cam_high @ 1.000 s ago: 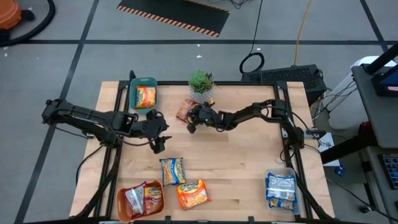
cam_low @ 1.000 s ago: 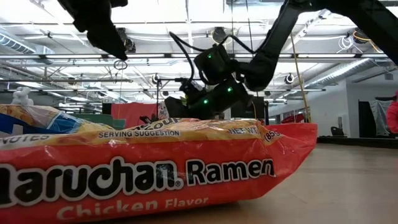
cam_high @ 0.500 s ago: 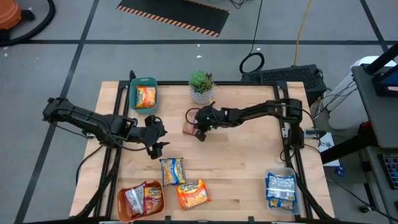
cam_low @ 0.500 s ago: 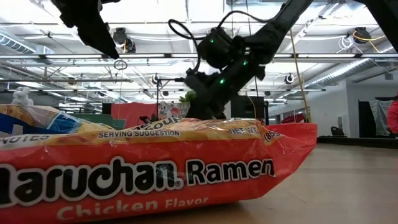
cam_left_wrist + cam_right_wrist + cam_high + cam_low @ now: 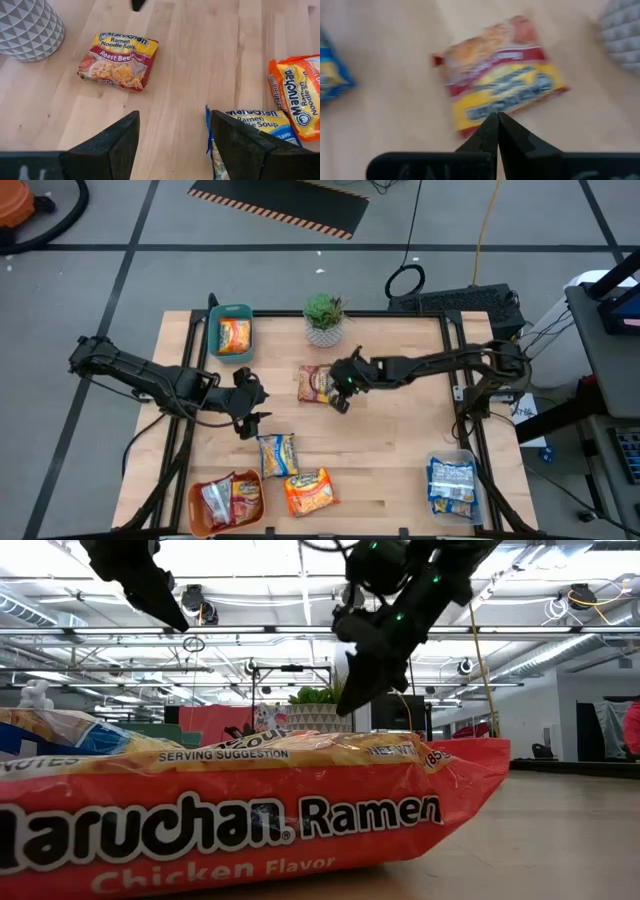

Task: Sort Maruchan noodles
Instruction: Put the red noodle pack into the orange bin

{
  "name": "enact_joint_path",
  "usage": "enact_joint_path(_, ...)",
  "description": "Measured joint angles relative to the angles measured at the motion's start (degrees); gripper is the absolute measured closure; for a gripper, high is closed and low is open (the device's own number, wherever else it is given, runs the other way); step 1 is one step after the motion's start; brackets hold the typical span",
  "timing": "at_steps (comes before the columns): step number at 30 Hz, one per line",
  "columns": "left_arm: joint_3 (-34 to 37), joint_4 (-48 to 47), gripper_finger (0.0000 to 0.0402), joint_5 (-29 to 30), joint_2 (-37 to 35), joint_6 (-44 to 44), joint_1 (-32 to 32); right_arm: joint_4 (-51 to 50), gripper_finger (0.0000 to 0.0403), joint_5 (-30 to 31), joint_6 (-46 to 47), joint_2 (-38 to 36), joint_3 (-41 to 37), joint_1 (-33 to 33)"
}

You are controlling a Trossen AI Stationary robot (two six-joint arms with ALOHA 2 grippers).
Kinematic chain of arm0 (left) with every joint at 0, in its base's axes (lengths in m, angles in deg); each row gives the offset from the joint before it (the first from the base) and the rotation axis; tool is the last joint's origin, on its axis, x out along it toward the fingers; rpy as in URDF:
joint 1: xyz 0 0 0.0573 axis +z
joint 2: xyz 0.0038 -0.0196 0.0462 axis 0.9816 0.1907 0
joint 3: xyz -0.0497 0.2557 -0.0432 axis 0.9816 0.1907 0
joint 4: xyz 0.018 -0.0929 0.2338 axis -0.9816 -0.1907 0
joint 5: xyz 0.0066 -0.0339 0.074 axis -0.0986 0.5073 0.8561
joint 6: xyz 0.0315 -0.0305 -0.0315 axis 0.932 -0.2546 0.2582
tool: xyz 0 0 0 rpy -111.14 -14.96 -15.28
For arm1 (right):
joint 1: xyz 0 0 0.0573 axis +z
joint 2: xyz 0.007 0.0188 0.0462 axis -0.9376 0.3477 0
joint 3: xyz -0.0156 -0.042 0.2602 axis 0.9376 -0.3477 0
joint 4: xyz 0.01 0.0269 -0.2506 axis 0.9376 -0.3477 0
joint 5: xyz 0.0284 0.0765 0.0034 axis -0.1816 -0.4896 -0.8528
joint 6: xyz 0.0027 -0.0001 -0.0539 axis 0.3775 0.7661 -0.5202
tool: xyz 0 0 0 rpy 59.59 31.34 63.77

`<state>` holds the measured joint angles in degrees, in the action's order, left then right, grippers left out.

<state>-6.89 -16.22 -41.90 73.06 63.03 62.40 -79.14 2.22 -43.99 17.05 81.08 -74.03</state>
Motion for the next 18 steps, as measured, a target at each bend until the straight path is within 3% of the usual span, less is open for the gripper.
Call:
enact_joint_path(7,0.02,0.38,0.0154,0.20,-0.02,2.42,0.50,-0.06,0.0340,-1.53,17.86,-1.16,-3.93,4.40)
enact_joint_path(18,0.04,2.12,0.0154,0.42,-0.02,4.35,4.09,13.07,0.0165,4.32,22.99,6.52,-9.19,9.48)
